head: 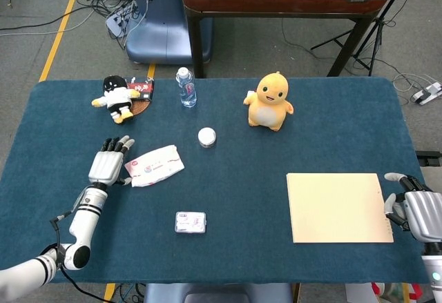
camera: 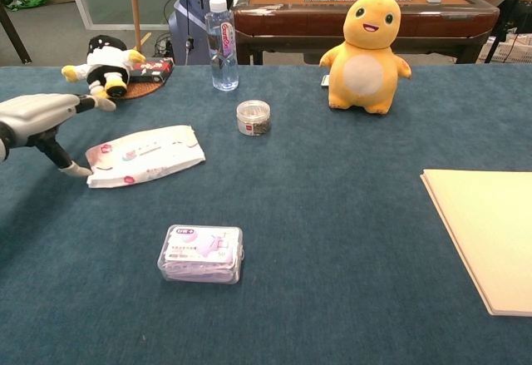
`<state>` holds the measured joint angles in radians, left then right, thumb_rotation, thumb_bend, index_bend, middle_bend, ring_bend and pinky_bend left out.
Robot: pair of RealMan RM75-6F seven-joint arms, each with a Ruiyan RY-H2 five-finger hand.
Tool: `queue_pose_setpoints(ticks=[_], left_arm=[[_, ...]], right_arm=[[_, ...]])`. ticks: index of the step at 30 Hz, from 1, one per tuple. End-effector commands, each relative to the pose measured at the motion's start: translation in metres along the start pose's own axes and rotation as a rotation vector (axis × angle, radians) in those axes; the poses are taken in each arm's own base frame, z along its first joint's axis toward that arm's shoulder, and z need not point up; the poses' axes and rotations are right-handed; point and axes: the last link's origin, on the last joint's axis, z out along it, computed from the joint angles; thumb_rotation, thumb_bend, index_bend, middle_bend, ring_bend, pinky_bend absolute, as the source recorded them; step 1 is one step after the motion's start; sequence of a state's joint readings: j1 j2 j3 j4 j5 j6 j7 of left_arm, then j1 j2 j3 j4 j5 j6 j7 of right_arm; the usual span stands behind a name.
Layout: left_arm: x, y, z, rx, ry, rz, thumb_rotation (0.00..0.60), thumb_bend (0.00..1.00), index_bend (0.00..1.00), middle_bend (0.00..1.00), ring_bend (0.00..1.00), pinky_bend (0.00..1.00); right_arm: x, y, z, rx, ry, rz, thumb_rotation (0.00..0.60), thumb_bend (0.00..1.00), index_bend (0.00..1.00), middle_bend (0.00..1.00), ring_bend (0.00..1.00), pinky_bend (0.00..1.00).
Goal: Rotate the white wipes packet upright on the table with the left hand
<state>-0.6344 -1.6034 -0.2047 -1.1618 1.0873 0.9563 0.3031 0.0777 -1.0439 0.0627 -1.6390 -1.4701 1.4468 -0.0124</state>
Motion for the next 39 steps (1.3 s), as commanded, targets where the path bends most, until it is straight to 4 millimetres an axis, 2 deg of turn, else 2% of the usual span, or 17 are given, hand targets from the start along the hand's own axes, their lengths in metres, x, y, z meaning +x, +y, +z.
queue_pose_setpoints(ticks=[1, 7, 9, 13, 20, 26, 39], left_arm=[[-0.001, 0.01, -0.002, -0.024, 0.002, -0.001, 0.6, 0.03, 0.09, 0.0, 0.0, 0.0], [0.001, 0.036, -0.013, -0.095, 0.006, -0.045, 0.6, 0.03, 0.09, 0.0, 0.0, 0.0], [0.003, 0.038, -0.016, -0.105, 0.011, -0.047, 0.6, 0.03, 0.09, 0.0, 0.0, 0.0], [0.01, 0.031, -0.019, -0.084, 0.028, -0.041, 0.6, 0.03, 0.09, 0.0, 0.0, 0.0], [0.026, 0.008, -0.011, -0.008, 0.066, -0.015, 0.6, 0.03, 0.09, 0.0, 0.0, 0.0], [0.026, -0.001, 0.002, 0.054, 0.076, -0.041, 0.6, 0.03, 0.08, 0.0, 0.0, 0.0], [0.019, 0.016, 0.027, 0.066, 0.1, -0.005, 0.6, 0.03, 0.07, 0.0, 0.0, 0.0]], right_arm=[[0.0, 0.0, 0.0, 0.0, 0.001, 0.001, 0.6, 0.21, 0.29, 0.3, 0.24, 0.5], [0.001, 0.001, 0.0, 0.0, 0.003, 0.002, 0.6, 0.21, 0.29, 0.3, 0.24, 0.5], [0.001, 0.001, -0.001, 0.0, 0.004, 0.003, 0.6, 0.21, 0.29, 0.3, 0.24, 0.5], [0.002, 0.001, -0.001, 0.0, 0.005, 0.005, 0.6, 0.21, 0.29, 0.3, 0.24, 0.5], [0.001, 0.001, 0.0, 0.0, 0.0, 0.002, 0.6, 0.21, 0.29, 0.3, 0.24, 0.5], [0.0, 0.0, 0.0, 0.0, -0.001, 0.003, 0.6, 0.21, 0.29, 0.3, 0.24, 0.5], [0.002, 0.002, -0.001, -0.002, 0.001, 0.01, 0.6, 0.21, 0.29, 0.3, 0.24, 0.5]])
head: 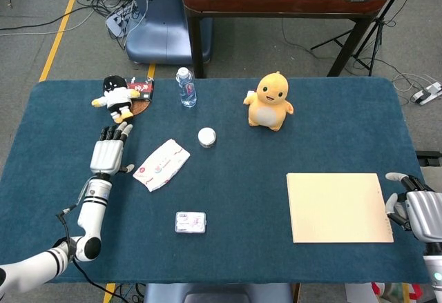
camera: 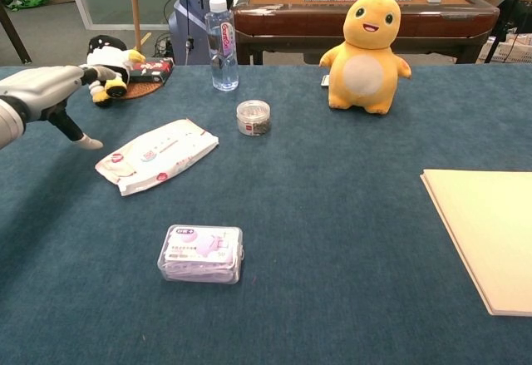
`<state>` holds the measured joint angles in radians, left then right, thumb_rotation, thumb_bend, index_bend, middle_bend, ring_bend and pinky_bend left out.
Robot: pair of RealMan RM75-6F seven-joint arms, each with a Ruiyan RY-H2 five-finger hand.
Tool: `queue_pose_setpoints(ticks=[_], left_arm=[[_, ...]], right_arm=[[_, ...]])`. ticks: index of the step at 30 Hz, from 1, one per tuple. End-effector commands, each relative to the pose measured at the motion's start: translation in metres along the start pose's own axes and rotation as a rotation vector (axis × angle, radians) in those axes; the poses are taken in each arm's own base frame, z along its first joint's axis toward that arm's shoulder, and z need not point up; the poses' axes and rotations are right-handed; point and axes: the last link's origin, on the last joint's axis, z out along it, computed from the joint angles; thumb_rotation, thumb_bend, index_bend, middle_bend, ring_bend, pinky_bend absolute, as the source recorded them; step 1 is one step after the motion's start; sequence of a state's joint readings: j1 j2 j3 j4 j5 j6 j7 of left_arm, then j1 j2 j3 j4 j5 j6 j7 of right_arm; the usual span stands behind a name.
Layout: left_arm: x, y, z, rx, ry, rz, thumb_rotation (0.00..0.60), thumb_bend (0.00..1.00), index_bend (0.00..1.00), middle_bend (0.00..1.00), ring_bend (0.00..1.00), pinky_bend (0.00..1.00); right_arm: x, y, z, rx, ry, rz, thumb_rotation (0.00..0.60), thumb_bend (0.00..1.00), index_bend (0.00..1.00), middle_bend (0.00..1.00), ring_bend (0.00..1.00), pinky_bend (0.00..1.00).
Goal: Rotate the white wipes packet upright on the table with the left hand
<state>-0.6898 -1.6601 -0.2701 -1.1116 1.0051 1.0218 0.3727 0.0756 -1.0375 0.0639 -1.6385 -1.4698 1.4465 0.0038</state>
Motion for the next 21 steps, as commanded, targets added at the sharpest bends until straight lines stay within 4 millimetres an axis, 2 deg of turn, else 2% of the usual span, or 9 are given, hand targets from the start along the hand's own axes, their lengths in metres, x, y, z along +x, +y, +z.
queue_pose_setpoints(ticks=[1, 11, 21], left_arm=[[-0.001, 0.006, 0.006, -0.004, 0.001, 0.005, 0.6, 0.03, 0.06, 0.0, 0.0, 0.0], [-0.007, 0.007, 0.013, -0.015, -0.007, 0.037, 0.6, 0.03, 0.06, 0.0, 0.0, 0.0], [-0.011, 0.015, 0.008, -0.044, -0.037, 0.002, 0.6, 0.03, 0.06, 0.0, 0.0, 0.0]], right_arm=[[0.001, 0.0, 0.0, 0.001, 0.001, 0.002, 0.6, 0.21, 0.29, 0.3, 0.24, 0.5], [0.002, 0.001, -0.001, 0.004, 0.002, 0.009, 0.6, 0.21, 0.29, 0.3, 0.24, 0.5], [0.001, 0.0, -0.001, 0.005, -0.002, 0.005, 0.6, 0.21, 0.29, 0.3, 0.24, 0.5]])
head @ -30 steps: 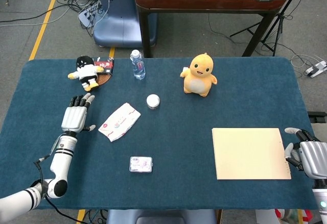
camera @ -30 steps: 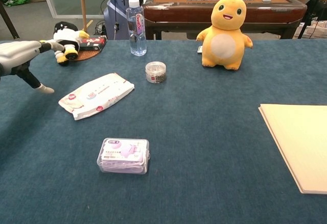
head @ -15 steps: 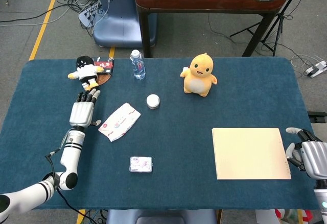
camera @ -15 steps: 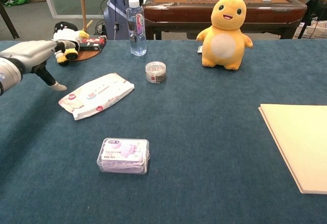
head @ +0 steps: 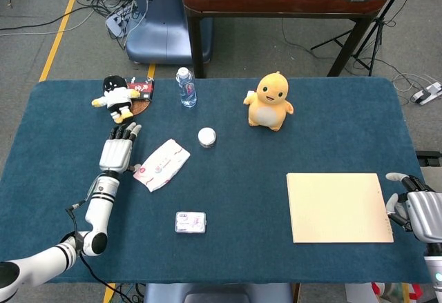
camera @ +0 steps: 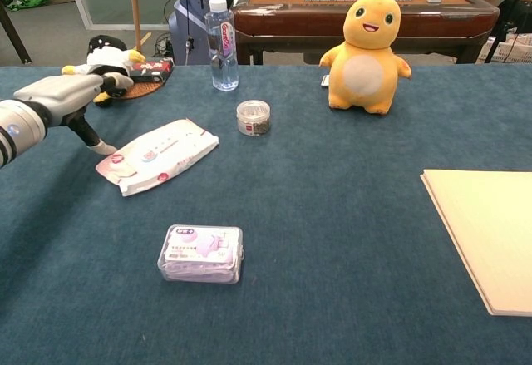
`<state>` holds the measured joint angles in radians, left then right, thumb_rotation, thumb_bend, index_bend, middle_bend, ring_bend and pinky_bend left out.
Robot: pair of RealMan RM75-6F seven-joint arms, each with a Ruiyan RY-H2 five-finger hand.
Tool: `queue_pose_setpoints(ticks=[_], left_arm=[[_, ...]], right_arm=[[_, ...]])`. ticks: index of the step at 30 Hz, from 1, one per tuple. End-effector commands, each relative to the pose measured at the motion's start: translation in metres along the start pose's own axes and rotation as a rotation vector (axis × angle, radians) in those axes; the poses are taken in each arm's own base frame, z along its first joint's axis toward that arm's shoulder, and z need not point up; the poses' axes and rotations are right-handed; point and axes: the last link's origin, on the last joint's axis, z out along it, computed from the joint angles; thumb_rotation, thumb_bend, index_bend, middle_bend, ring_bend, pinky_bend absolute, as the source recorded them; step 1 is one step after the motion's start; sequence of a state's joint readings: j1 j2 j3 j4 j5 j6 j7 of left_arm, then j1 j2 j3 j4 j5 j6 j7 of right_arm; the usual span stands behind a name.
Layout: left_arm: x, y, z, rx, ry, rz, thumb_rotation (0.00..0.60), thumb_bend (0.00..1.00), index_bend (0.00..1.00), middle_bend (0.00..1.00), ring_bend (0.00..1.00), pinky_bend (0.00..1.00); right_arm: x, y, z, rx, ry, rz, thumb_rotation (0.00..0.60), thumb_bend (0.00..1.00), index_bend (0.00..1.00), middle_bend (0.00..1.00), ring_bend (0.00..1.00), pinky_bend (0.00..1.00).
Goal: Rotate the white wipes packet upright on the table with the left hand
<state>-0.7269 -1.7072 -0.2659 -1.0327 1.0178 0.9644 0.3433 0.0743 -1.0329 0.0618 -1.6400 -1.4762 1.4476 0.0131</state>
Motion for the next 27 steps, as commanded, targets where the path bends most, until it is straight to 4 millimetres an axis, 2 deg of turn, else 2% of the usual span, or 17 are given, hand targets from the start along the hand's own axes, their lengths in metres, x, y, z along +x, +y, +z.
queue_pose_setpoints(ticks=[1, 8, 15, 27], left_arm=[[0.0, 0.005, -0.003, -0.018, -0.005, -0.01, 0.6, 0.03, 0.06, 0.0, 0.0, 0.0], [0.003, 0.022, -0.013, -0.072, 0.001, -0.048, 0.6, 0.03, 0.06, 0.0, 0.0, 0.0], [-0.003, 0.037, -0.024, -0.114, -0.031, -0.056, 0.6, 0.02, 0.06, 0.0, 0.0, 0.0], [-0.009, 0.076, -0.039, -0.194, -0.059, -0.107, 0.6, 0.02, 0.06, 0.0, 0.0, 0.0]], right_arm=[[0.0, 0.0, 0.0, 0.0, -0.001, -0.001, 0.6, 0.21, 0.29, 0.3, 0.24, 0.5], [0.0, 0.0, 0.0, 0.0, 0.001, 0.0, 0.6, 0.21, 0.29, 0.3, 0.24, 0.5], [0.001, 0.001, 0.0, 0.0, 0.004, 0.003, 0.6, 0.21, 0.29, 0.3, 0.24, 0.5], [0.001, 0.001, 0.0, -0.001, 0.002, 0.002, 0.6, 0.21, 0.29, 0.3, 0.24, 0.5]])
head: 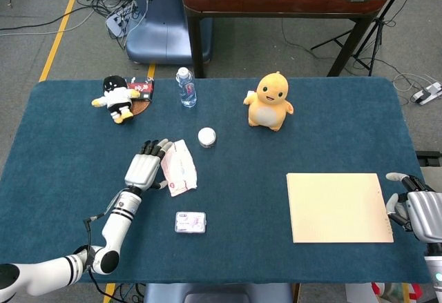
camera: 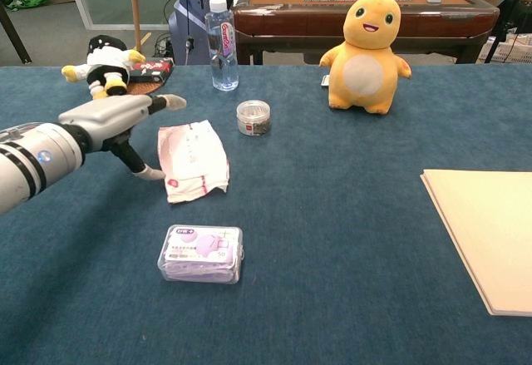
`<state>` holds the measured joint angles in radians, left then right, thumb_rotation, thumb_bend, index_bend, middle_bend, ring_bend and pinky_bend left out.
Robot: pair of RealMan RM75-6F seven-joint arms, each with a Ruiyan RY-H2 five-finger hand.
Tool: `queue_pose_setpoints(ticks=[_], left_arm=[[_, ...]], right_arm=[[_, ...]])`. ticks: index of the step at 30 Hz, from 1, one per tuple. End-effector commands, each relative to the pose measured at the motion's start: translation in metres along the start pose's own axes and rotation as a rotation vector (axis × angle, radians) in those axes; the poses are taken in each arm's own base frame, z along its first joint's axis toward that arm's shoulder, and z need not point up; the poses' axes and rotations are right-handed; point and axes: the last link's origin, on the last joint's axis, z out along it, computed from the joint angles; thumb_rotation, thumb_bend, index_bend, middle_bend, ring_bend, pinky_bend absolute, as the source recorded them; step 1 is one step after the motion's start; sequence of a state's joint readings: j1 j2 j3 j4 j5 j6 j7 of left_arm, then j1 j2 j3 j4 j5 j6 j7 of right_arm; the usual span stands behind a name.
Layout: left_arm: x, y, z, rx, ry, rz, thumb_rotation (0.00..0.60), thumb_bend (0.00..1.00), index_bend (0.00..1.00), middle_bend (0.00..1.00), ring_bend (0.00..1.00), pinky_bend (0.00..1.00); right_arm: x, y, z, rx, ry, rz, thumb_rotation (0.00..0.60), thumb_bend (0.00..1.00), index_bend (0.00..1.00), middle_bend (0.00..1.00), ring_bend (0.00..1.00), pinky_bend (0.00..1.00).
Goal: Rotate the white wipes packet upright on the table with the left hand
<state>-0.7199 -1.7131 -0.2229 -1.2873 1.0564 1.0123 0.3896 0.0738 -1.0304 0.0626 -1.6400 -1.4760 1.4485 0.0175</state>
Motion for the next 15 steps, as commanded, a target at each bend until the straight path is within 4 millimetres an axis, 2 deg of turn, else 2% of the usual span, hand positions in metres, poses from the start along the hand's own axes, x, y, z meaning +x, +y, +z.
queue_pose_setpoints(ticks=[1, 6, 13, 15], left_arm=[[-0.001, 0.01, -0.001, -0.017, 0.0, -0.016, 0.6, 0.02, 0.06, 0.0, 0.0, 0.0], [0.002, 0.017, -0.001, -0.029, 0.002, -0.003, 0.6, 0.02, 0.06, 0.0, 0.0, 0.0], [0.014, -0.005, 0.0, 0.053, -0.01, 0.062, 0.6, 0.02, 0.06, 0.0, 0.0, 0.0], [0.018, -0.009, 0.0, 0.076, -0.004, 0.085, 0.6, 0.02, 0.06, 0.0, 0.0, 0.04]], right_arm=[[0.0, 0.0, 0.0, 0.0, 0.001, 0.0, 0.6, 0.21, 0.29, 0.3, 0.24, 0.5], [0.001, 0.001, 0.0, 0.0, 0.002, 0.003, 0.6, 0.21, 0.29, 0.3, 0.24, 0.5], [0.002, 0.002, 0.0, -0.002, 0.006, 0.007, 0.6, 0.21, 0.29, 0.3, 0.24, 0.5], [0.002, 0.001, 0.0, -0.002, 0.004, 0.007, 0.6, 0.21, 0.29, 0.3, 0.24, 0.5]])
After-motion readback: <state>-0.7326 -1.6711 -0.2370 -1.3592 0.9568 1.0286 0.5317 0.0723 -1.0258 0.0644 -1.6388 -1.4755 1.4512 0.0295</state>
